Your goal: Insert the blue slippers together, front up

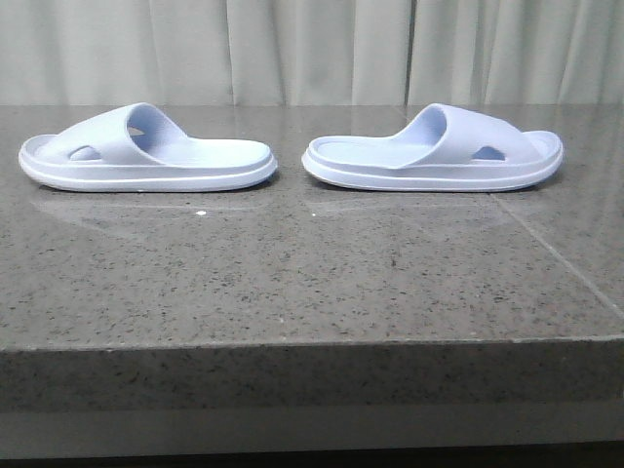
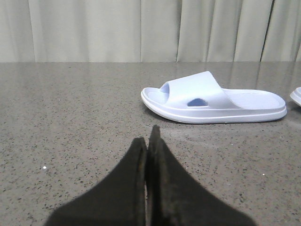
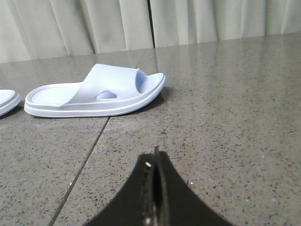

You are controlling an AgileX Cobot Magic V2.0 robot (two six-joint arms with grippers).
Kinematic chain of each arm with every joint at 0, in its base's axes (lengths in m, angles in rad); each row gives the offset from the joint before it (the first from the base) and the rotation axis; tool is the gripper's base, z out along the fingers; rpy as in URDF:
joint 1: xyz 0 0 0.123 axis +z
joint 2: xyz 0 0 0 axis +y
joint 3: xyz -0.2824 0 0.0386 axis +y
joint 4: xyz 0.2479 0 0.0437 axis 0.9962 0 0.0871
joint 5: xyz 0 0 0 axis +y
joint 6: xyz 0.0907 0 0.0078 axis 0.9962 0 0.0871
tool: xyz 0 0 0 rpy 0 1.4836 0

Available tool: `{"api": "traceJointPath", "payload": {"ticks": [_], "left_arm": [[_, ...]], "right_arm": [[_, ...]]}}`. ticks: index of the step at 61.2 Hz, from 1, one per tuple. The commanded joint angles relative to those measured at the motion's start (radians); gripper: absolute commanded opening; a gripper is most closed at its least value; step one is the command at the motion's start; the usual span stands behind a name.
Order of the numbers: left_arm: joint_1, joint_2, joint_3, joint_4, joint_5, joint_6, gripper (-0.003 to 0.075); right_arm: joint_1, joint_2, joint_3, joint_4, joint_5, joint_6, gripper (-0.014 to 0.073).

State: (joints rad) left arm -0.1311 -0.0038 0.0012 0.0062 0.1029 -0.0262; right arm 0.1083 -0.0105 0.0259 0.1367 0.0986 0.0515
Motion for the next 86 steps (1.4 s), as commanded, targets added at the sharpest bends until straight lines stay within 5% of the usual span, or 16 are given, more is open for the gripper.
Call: {"api": "traceJointPath", "payload": {"ticks": [1, 86], "left_arm": [[-0.003, -0.017, 0.008, -0.006, -0.078, 0.0, -0.002], [-0.003, -0.017, 0.002, -0.012, -0.085, -0.002, -0.002]], "right_arm": [[-0.004, -0.016, -0.005, -0.013, -0.076, -0.001, -0.0108], [-0.004, -0.016, -0.009, -0.013, -0.115, -0.001, -0.0108]]}}
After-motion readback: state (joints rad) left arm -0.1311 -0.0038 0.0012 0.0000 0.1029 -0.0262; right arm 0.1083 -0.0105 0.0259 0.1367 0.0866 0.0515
